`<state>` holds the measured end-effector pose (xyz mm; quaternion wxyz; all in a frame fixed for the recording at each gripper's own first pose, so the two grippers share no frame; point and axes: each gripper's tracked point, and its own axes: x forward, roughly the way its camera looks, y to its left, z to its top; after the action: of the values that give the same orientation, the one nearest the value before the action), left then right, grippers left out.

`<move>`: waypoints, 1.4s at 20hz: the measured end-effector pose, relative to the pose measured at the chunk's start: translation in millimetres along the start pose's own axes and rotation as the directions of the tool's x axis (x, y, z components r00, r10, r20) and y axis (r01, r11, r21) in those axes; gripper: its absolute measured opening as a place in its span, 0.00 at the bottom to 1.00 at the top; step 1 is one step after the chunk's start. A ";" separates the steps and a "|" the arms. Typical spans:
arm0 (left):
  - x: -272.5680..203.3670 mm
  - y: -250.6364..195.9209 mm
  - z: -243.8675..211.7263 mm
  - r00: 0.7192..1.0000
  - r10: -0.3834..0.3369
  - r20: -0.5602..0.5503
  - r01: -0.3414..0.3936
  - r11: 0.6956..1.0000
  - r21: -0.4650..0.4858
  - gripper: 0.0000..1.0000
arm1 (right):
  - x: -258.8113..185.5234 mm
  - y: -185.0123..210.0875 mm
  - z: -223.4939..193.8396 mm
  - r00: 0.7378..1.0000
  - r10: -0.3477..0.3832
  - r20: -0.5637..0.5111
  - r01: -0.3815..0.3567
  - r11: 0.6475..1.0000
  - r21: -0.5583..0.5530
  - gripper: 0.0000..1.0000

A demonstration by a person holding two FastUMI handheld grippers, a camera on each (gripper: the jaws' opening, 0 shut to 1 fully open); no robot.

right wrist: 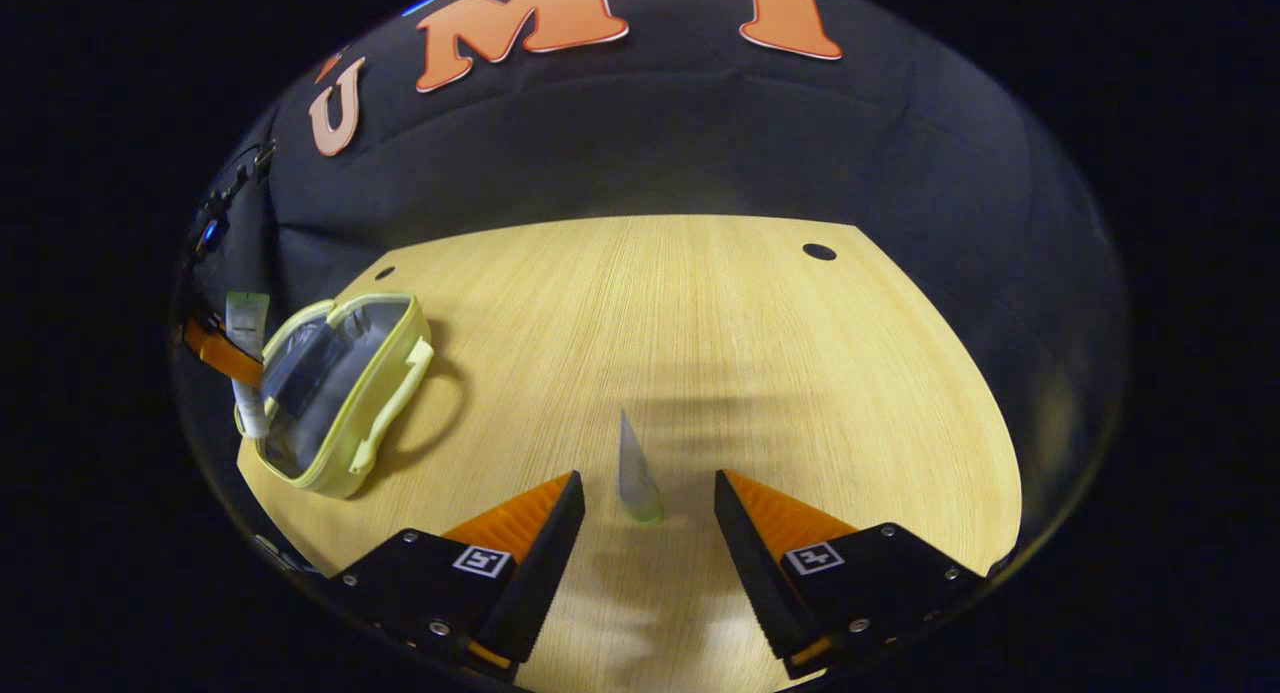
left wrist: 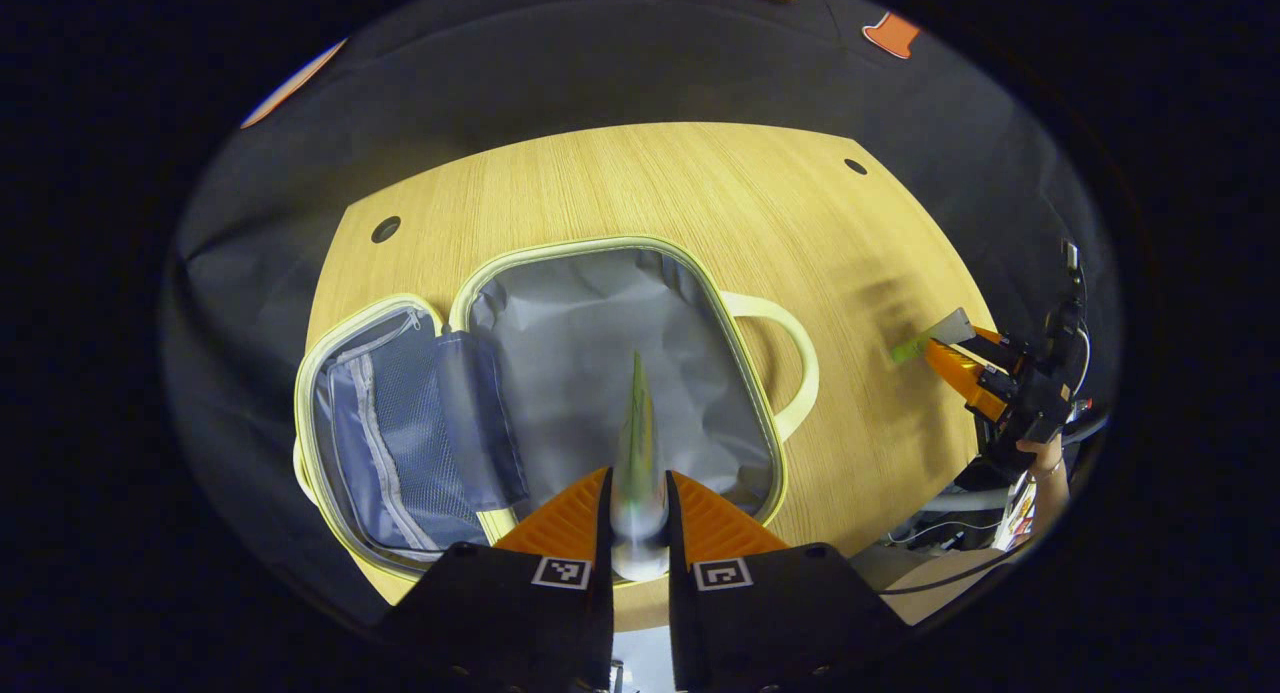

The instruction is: First open the suitcase, pack the skin care products into it, and then close the suitcase.

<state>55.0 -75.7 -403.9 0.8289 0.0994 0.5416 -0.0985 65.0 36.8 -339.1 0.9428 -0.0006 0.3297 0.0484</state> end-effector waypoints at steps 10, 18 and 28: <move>7.7 17.9 -0.8 0.997 0.017 -0.076 -0.013 0.999 0.044 0.23 | 5.9 15.1 -5.1 0.992 0.053 -0.110 -0.055 0.998 -0.011 0.30; 47.9 39.2 2.8 0.978 0.032 -0.207 -0.020 0.998 0.056 0.23 | -50.9 35.4 15.6 0.988 0.135 -0.076 -0.126 0.986 0.113 0.30; 96.9 56.1 -11.9 0.952 0.061 -0.299 -0.073 0.997 -0.027 0.24 | -80.1 40.2 24.8 0.991 0.125 -0.041 -0.119 0.983 0.137 0.25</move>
<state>97.9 -24.0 -494.2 0.7423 0.1157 0.6585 -0.0438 14.5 70.3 -268.7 0.9276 0.0821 0.3548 0.0836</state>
